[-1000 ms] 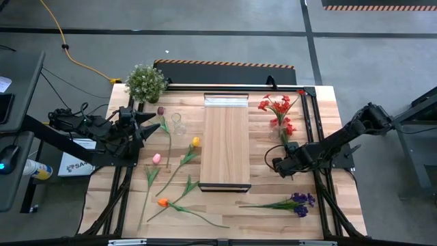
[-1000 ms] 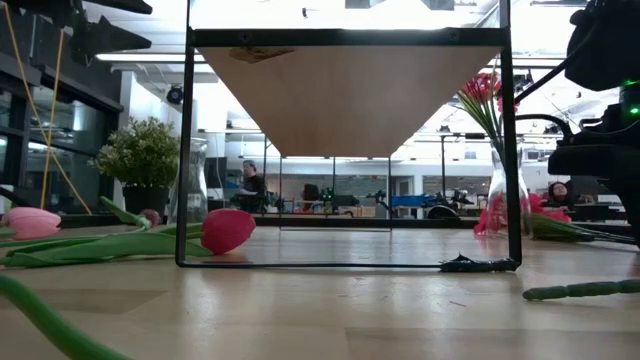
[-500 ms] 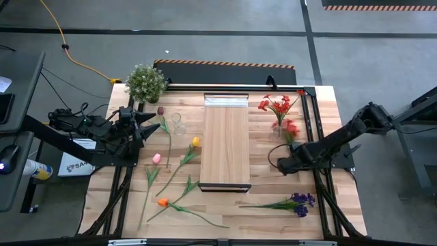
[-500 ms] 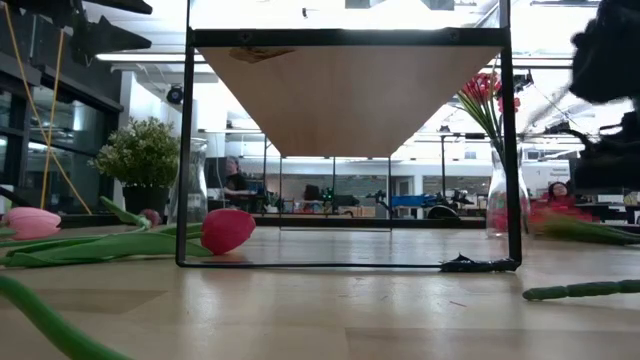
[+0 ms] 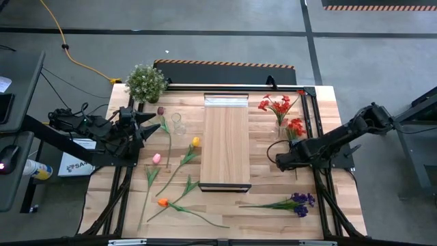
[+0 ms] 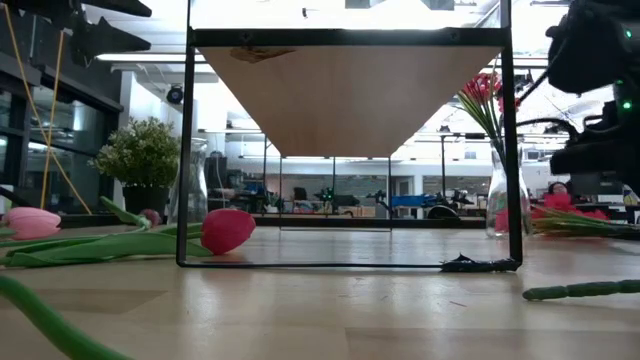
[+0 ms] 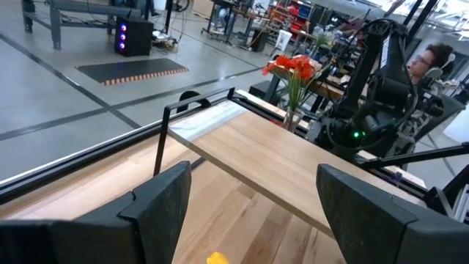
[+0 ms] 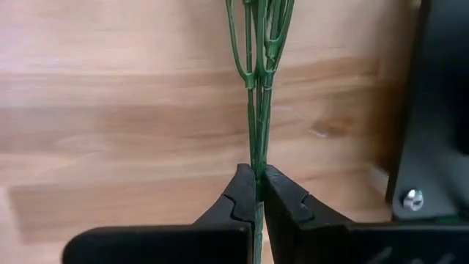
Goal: Pick and place flowers into a vace then onto a shelf
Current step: Put the red flowers into the right transparent vase
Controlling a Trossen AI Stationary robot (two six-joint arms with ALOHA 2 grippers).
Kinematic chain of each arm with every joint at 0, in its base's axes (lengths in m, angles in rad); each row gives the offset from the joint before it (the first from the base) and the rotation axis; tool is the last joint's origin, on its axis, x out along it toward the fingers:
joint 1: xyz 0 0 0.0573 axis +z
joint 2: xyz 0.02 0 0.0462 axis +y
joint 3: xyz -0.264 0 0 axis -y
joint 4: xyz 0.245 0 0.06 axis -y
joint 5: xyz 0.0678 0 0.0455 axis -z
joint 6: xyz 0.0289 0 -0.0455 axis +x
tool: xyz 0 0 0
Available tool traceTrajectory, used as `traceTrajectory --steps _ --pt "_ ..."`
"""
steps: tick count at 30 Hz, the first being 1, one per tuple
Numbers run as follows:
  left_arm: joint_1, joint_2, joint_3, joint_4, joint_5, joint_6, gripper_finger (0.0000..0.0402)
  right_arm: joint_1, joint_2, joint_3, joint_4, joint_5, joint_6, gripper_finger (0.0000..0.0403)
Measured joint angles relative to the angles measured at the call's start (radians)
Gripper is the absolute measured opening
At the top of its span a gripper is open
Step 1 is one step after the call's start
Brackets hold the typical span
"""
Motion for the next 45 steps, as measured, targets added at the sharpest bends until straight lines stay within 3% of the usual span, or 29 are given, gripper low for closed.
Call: traceTrajectory --steps 10,18,34,45 --pt "0.000 0.000 0.000 -0.006 0.000 0.000 0.0326 -0.013 0.000 0.161 -0.211 -0.015 0.015 0.0003" --pt "0.000 0.000 0.000 -0.006 -0.003 0.006 0.0326 -0.014 -0.001 0.347 -0.569 -0.048 0.038 0.0003" --pt "0.000 0.000 0.000 -0.007 -0.008 0.008 0.0326 -0.058 -0.011 0.368 -0.563 -0.039 0.041 0.0003" --pt "0.000 0.000 0.000 -0.006 -0.037 0.008 0.0326 -0.149 -0.011 0.369 -0.562 -0.017 0.024 0.0002"
